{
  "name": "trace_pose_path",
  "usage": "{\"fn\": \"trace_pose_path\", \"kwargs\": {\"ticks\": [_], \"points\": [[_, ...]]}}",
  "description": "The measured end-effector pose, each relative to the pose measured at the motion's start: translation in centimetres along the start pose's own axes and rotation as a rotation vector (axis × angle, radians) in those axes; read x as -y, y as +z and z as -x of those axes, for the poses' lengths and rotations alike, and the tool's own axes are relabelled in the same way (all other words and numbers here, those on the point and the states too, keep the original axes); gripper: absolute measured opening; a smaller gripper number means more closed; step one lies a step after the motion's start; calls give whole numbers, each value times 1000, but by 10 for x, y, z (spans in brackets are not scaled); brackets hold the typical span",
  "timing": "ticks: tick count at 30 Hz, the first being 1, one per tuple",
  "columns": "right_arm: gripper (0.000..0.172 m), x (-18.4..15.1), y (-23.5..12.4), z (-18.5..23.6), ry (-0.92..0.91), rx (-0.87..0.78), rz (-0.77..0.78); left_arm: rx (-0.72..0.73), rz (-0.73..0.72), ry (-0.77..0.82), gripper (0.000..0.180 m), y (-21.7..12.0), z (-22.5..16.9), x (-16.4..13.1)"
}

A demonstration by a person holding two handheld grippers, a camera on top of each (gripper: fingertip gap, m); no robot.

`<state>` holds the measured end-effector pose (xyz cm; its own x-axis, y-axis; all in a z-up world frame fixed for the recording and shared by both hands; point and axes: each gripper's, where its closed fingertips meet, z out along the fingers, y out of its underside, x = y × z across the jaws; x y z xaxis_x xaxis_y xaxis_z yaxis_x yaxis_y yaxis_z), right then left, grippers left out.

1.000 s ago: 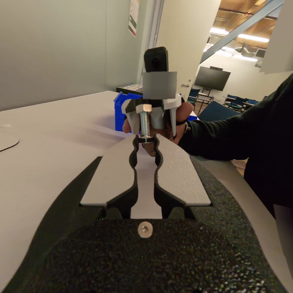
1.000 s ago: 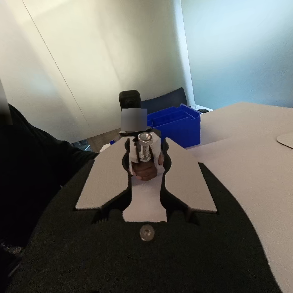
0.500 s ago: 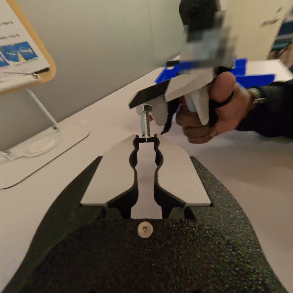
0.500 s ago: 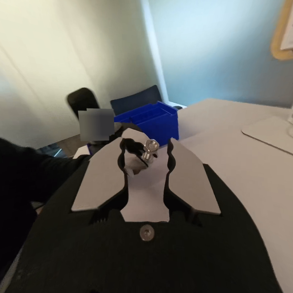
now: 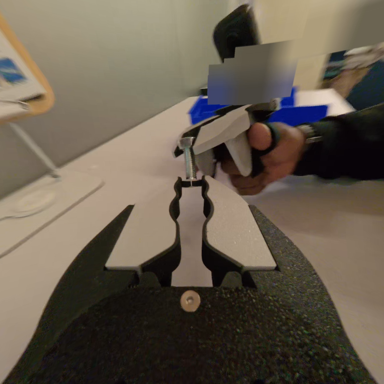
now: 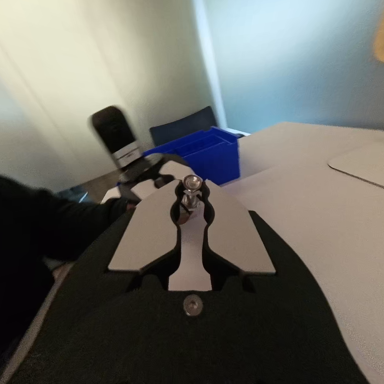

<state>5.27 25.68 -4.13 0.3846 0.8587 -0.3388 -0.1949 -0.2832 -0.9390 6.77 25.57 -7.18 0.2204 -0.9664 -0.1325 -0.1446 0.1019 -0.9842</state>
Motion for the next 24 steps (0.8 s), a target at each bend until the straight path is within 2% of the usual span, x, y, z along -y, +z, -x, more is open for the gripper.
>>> {"fn": "trace_pose_path", "kwargs": {"ticks": [2,4,5,6,7,8,13,19,21,24], "points": [[18,-5,2,-12,110,-119,-26,173,84,161,17,-1,14,-6],[18,-9,1,-18,149,-186,-26,279,158,304,17,-1,20,-11],[22,-10,1,-18,131,-186,-13,271,161,312,17,0,18,-11],[41,-8,1,-17,107,-159,-5,232,149,278,17,1,13,-10],[52,-4,0,-14,86,-110,-10,210,125,228,17,1,12,-8],[54,1,-2,-8,71,-42,-28,178,102,172,17,0,11,-6],[49,11,-16,4,-5,144,-48,-86,-44,-116,17,-4,-3,6],[42,2,-10,12,-45,169,-3,-196,-72,-179,17,-4,-13,8],[18,-2,-6,12,-47,150,6,-184,-57,-158,17,-2,-15,6],[17,-3,0,-1,21,14,-4,-13,9,-16,17,-1,0,-1]]}}
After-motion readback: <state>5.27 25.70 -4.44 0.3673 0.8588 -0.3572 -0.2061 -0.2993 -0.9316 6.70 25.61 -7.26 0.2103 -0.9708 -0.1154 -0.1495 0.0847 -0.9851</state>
